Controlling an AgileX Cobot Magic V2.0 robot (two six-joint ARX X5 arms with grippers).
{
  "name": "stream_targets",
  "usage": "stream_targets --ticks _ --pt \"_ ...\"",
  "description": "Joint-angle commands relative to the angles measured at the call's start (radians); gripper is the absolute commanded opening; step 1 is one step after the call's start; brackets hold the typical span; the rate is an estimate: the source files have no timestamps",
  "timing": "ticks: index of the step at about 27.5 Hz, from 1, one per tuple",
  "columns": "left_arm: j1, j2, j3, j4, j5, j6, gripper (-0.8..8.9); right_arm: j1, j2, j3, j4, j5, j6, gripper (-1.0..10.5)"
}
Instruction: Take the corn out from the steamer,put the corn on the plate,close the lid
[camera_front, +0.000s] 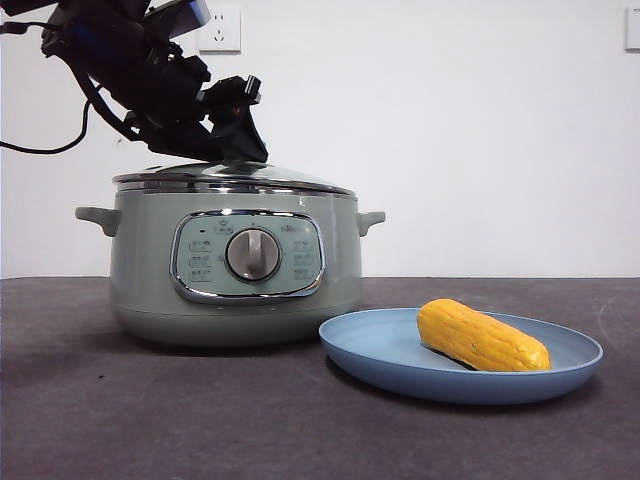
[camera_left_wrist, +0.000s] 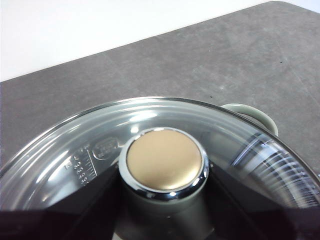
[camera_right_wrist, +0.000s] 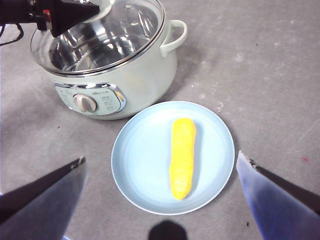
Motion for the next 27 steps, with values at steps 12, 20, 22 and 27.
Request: stream_targets --ticks 12,20,22,27 --pt "0.002 0.024 0.008 0.062 0.009 0.011 -0.09 0.001 -0.002 -0.01 0.003 0.002 0.007 5.0" --pt "0.003 0.039 0.008 -0.023 0.008 0.008 0.01 0.001 -0.002 -0.01 0.003 0.002 0.007 5.0" --pt "0.006 0.039 0.008 -0.055 0.009 0.008 1.03 0.001 -0.002 -0.01 0.003 0.002 0.007 5.0" --pt "0.009 0.036 0.008 -0.067 0.01 0.007 4.68 0.001 -0.002 -0.01 0.003 0.0 0.007 5.0"
